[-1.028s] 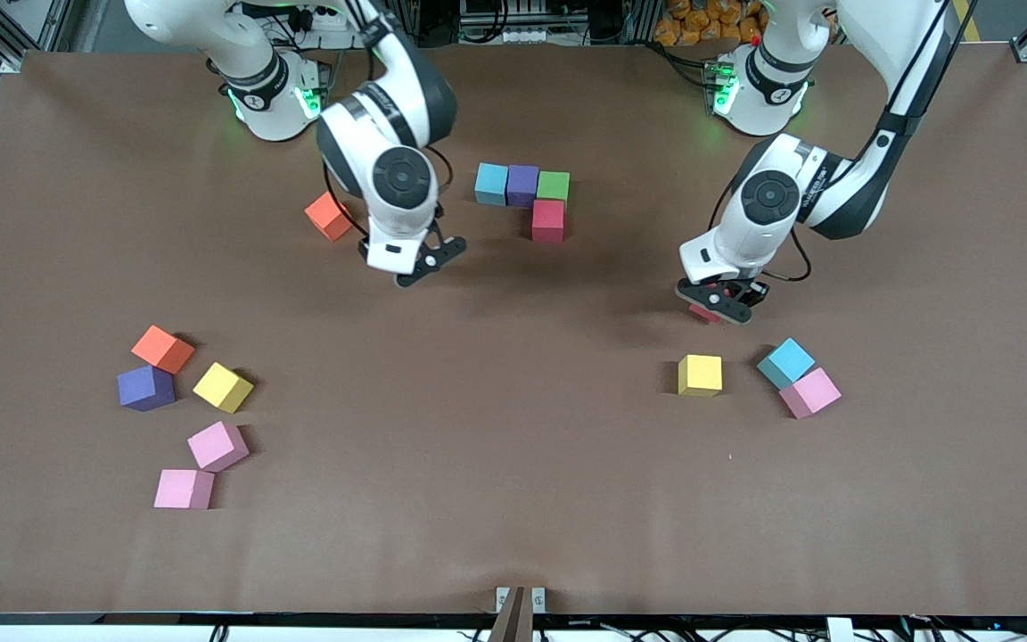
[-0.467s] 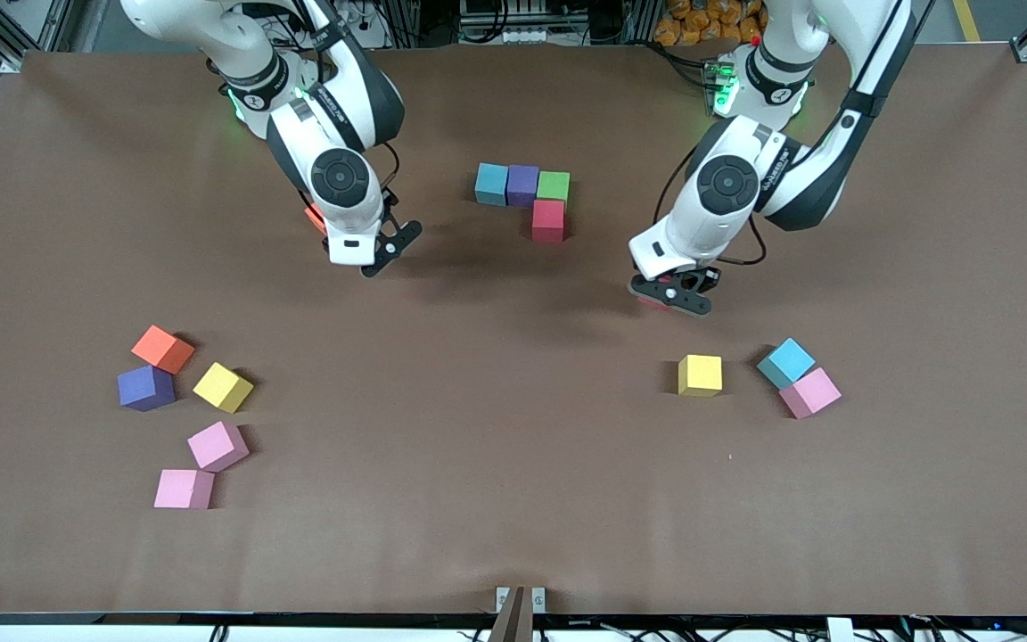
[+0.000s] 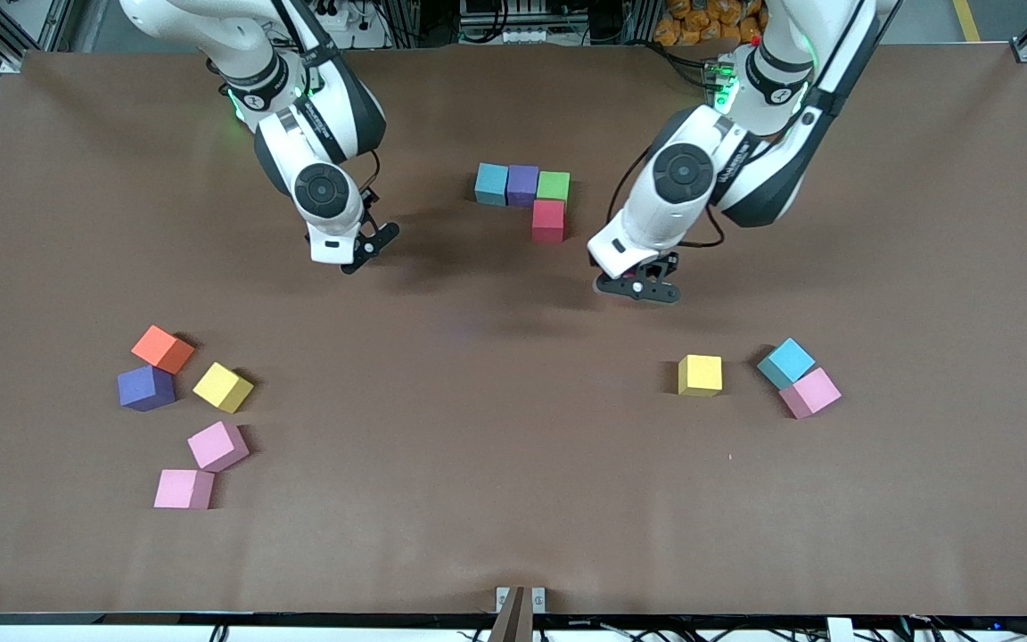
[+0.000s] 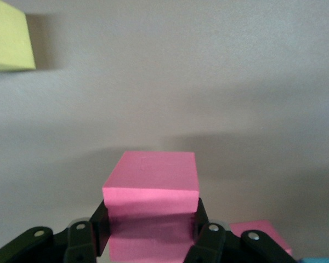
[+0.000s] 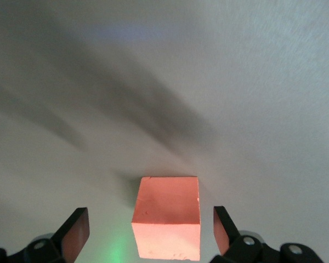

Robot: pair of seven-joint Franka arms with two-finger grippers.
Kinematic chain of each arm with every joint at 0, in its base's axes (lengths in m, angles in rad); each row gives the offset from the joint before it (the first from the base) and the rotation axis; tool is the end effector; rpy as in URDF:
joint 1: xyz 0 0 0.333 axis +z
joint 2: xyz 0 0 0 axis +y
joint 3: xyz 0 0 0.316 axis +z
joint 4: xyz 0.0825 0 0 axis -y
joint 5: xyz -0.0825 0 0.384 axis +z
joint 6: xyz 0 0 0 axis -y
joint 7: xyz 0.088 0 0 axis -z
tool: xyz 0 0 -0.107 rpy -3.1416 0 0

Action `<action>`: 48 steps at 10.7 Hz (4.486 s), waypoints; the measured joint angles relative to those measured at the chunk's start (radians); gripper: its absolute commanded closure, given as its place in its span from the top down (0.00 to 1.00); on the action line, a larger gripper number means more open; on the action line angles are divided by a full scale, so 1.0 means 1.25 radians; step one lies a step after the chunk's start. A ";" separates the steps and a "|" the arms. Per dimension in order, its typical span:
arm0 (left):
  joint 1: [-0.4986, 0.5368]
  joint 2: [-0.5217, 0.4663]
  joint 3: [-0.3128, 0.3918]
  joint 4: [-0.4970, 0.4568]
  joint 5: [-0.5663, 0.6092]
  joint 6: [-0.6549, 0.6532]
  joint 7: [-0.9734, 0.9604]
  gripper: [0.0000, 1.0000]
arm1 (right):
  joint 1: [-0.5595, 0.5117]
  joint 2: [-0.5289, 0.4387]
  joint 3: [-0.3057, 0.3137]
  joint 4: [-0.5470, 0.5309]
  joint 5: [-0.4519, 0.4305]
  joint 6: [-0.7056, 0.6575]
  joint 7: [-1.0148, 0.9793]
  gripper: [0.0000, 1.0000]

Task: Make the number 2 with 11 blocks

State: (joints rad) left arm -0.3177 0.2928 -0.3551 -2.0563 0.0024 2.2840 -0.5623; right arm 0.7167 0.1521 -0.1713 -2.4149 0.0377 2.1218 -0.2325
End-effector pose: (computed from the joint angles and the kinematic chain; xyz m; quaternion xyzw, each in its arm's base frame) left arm 0.4590 -0.3597 0.2987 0.9972 -0.0502 -0.0478 0.0268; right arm 0.3772 0.2285 0.2219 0.9083 0.3560 -0.2169 0.0335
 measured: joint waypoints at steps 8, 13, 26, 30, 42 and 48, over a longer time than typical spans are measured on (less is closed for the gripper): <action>-0.132 0.108 0.006 0.070 0.000 0.000 -0.292 0.47 | -0.019 0.013 -0.032 -0.078 -0.005 0.082 -0.045 1.00; -0.153 0.138 0.009 0.089 0.000 0.001 -0.294 0.47 | -0.024 0.033 -0.036 -0.097 -0.006 0.101 -0.045 0.96; -0.196 0.171 0.012 0.090 0.071 0.040 -0.303 0.47 | 0.010 0.032 -0.028 0.018 -0.005 0.090 -0.041 0.13; -0.198 0.180 0.013 0.090 0.080 0.043 -0.305 0.48 | 0.115 0.034 -0.011 0.082 -0.005 0.090 -0.042 0.13; -0.215 0.190 0.013 0.082 0.081 0.047 -0.314 0.59 | 0.135 0.146 0.042 0.205 -0.005 0.113 -0.103 0.12; -0.220 0.190 0.012 0.082 0.122 0.045 -0.316 1.00 | 0.135 0.169 0.041 0.227 -0.005 0.119 -0.143 0.12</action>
State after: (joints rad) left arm -0.5930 0.5307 -0.3403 -1.9535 0.1545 2.3403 -0.9567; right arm 0.8851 0.3628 -0.1195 -2.1309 0.0319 2.2700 -0.4118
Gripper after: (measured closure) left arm 0.000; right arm 0.405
